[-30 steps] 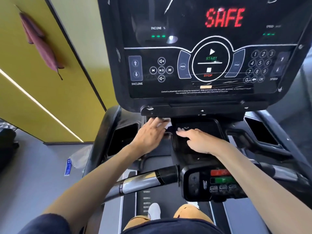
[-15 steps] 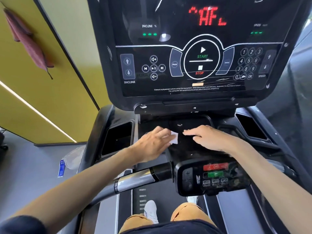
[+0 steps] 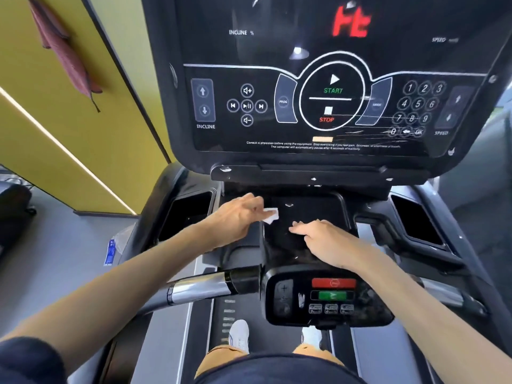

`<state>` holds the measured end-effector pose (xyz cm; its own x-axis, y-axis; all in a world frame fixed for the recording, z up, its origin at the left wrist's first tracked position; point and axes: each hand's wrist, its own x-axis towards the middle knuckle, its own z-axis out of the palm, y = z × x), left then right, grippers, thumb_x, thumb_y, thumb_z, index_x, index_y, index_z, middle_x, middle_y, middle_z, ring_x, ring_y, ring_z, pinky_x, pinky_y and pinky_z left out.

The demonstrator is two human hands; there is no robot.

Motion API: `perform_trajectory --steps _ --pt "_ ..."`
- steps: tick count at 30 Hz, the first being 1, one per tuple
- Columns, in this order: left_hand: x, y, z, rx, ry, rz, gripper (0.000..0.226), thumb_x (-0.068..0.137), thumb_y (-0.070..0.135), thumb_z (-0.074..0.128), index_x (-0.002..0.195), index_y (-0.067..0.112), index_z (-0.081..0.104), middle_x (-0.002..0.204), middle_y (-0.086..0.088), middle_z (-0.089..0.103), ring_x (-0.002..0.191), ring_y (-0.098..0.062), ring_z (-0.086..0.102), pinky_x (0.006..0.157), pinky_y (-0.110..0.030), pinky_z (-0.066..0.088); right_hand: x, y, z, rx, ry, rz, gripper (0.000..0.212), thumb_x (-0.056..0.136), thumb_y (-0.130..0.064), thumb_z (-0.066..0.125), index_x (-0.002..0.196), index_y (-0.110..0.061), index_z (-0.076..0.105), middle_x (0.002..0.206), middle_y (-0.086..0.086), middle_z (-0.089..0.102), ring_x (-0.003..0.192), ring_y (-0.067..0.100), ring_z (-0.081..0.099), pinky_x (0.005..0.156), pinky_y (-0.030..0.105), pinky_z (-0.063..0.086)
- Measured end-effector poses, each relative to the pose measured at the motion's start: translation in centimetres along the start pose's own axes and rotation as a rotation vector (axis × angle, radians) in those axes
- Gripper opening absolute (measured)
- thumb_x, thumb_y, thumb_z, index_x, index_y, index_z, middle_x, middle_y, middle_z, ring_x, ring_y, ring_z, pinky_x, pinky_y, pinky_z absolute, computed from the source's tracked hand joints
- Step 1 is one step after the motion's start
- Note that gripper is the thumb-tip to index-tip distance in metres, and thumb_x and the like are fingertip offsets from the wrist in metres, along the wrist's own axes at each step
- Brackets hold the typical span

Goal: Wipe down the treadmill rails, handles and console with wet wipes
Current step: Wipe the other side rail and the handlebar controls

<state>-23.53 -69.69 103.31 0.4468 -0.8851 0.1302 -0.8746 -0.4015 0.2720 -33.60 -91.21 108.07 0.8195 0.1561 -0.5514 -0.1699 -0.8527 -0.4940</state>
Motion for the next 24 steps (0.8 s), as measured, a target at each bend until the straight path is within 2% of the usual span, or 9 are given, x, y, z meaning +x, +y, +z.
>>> perform_trajectory --steps 4,7,9,11,13,16,18,20,24 --pt "0.8 2.0 1.2 0.034 0.127 -0.168 0.068 0.052 -0.023 0.062 0.113 0.007 0.065 0.087 -0.007 0.046 0.072 -0.024 0.039 0.049 -0.037 0.048 0.1 0.1 0.0 0.01 0.03 -0.013 0.055 0.095 0.005 0.028 0.145 -0.014 0.039 0.155 0.001 0.03 0.145 0.013 0.021 0.119 0.029 0.014" --pt "-0.5 3.4 1.1 -0.208 0.044 -0.182 0.054 0.067 -0.019 0.05 0.111 0.006 0.07 0.083 -0.006 0.049 0.075 -0.026 0.051 0.065 -0.038 0.05 0.1 0.0 -0.1 0.001 0.044 -0.035 0.054 0.095 0.005 0.028 0.144 -0.013 0.041 0.154 0.001 0.032 0.144 0.014 0.023 0.118 0.026 0.015" --pt "-1.2 4.6 -0.4 -0.416 -0.078 -0.251 0.044 0.081 -0.016 0.048 0.113 0.005 0.069 0.081 0.004 0.045 0.08 -0.006 0.051 0.077 -0.018 0.042 -0.1 -0.1 -0.2 0.005 0.045 -0.042 0.053 0.096 0.004 0.028 0.144 -0.013 0.041 0.154 0.001 0.032 0.144 0.015 0.023 0.117 0.027 0.016" --pt "-1.3 5.0 -1.8 -0.575 -0.205 -0.348 0.037 0.087 -0.014 0.051 0.115 0.004 0.068 0.078 0.01 0.043 0.074 0.006 0.048 0.076 -0.008 0.035 -0.3 -0.3 -0.5 0.0 0.047 -0.033 0.053 0.096 0.002 0.029 0.144 -0.016 0.041 0.154 0.001 0.033 0.144 0.016 0.024 0.115 0.03 0.02" --pt "-1.5 5.2 -2.6 -0.702 -0.302 -0.415 0.038 0.089 -0.013 0.051 0.117 0.005 0.068 0.078 0.009 0.045 0.074 0.001 0.046 0.076 -0.014 0.036 -0.5 -0.4 -0.6 -0.011 0.046 -0.026 0.053 0.096 0.001 0.03 0.144 -0.019 0.041 0.153 0.0 0.034 0.143 0.016 0.025 0.112 0.03 0.023" --pt "-1.9 5.4 -2.0 -0.578 -0.171 -0.378 0.039 0.089 -0.012 0.052 0.119 0.009 0.066 0.083 0.001 0.047 0.081 -0.013 0.05 0.079 -0.024 0.041 -0.9 -0.8 -1.0 -0.015 0.031 -0.021 0.053 0.096 0.002 0.03 0.144 -0.019 0.041 0.153 0.0 0.034 0.139 0.017 0.032 0.106 0.028 0.029" --pt "-2.0 5.8 -1.3 -0.51 -0.104 -0.402 0.039 0.088 -0.015 0.051 0.117 0.006 0.067 0.087 -0.001 0.046 0.083 -0.015 0.051 0.082 -0.031 0.042 -1.0 -0.9 -1.0 -0.001 0.047 -0.021 0.05 0.097 -0.002 0.031 0.142 -0.021 0.045 0.149 0.006 0.039 0.102 0.015 0.058 0.078 0.018 0.043" --pt "-1.8 6.7 -1.8 -0.627 -0.118 -0.46 0.035 0.087 -0.015 0.052 0.112 0.003 0.069 0.088 0.004 0.043 0.081 -0.005 0.048 0.081 -0.03 0.043 -1.7 -0.8 -1.3 0.017 0.116 -0.059 0.046 0.099 -0.006 0.032 0.14 -0.021 0.048 0.141 0.011 0.048 0.064 0.008 0.049 0.056 0.01 0.035" --pt "-2.3 7.6 -3.9 -0.932 -0.224 -0.457 0.036 0.089 -0.01 0.053 0.111 0.012 0.071 0.09 0.006 0.046 0.087 -0.003 0.047 0.082 -0.016 0.038 -5.2 0.8 -2.3 0.065 0.238 -0.176 0.041 0.099 -0.008 0.037 0.131 -0.026 0.057 0.127 -0.021 0.057 0.097 0.002 0.061 0.088 0.011 0.043"
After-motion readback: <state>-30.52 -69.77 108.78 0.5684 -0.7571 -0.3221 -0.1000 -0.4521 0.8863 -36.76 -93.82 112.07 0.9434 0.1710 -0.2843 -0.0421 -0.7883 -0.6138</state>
